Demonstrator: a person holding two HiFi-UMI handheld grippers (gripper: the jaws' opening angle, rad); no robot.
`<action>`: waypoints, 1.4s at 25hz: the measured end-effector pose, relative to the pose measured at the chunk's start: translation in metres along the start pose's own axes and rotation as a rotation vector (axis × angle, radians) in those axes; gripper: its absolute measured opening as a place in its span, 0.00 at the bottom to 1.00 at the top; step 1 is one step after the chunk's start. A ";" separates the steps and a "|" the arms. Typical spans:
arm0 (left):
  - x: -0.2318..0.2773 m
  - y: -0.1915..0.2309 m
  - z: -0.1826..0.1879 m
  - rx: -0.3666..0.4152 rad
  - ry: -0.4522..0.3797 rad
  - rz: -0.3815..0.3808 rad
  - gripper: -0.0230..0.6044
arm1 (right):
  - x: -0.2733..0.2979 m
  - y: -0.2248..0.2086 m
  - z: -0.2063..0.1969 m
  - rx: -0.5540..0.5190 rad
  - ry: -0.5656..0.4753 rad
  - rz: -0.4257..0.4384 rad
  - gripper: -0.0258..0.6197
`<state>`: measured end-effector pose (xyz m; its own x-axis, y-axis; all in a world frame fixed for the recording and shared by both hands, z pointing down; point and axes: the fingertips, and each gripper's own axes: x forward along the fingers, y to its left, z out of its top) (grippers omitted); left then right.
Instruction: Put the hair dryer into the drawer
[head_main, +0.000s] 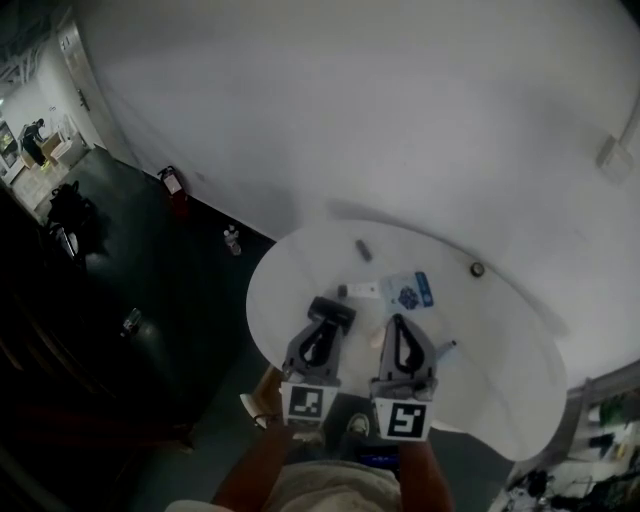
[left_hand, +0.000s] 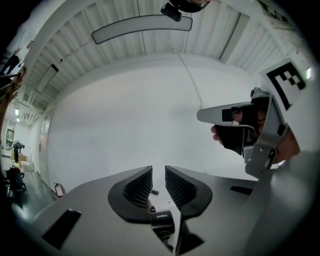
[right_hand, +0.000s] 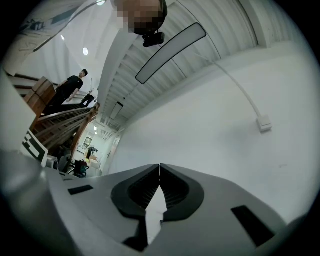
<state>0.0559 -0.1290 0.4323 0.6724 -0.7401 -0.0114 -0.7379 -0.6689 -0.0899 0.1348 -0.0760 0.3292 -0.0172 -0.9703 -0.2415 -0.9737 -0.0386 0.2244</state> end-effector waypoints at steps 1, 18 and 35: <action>0.002 -0.001 -0.010 -0.008 0.034 0.004 0.15 | 0.002 0.000 -0.002 0.009 0.001 0.010 0.05; 0.019 -0.005 -0.159 -0.074 0.573 0.010 0.42 | 0.020 -0.017 -0.034 0.075 0.024 0.123 0.05; 0.023 -0.016 -0.233 -0.043 1.074 -0.136 0.46 | 0.037 -0.017 -0.051 0.100 0.042 0.188 0.05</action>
<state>0.0692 -0.1517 0.6656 0.3614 -0.3193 0.8760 -0.6762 -0.7367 0.0105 0.1620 -0.1229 0.3643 -0.1933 -0.9673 -0.1643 -0.9719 0.1659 0.1669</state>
